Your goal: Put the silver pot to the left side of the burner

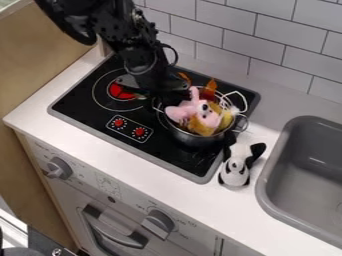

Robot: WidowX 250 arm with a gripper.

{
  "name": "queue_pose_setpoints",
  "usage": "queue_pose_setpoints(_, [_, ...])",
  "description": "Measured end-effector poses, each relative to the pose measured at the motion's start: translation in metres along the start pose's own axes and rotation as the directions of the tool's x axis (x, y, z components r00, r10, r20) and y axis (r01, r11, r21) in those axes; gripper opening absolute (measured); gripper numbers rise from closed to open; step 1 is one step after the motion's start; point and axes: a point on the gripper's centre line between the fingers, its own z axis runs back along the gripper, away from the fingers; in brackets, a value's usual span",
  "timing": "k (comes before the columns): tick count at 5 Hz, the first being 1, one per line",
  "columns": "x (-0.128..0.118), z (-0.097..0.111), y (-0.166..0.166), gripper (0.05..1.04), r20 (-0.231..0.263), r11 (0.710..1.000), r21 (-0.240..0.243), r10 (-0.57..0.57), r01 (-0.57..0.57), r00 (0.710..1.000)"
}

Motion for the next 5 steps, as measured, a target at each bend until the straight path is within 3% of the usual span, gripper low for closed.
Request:
queue_pose_setpoints(1, [0.007, 0.015, -0.002, 0.409, -0.002, 1.0, -0.006, -0.004, 0.004, 1.0])
queue_pose_setpoints(2, [0.01, 0.022, 0.003, 0.391, -0.04, 1.0, -0.001, -0.004, 0.004, 0.999])
queue_pose_setpoints(5, [0.024, 0.036, 0.018, 0.35, -0.071, 0.999, -0.044, -0.026, 0.023, 0.997])
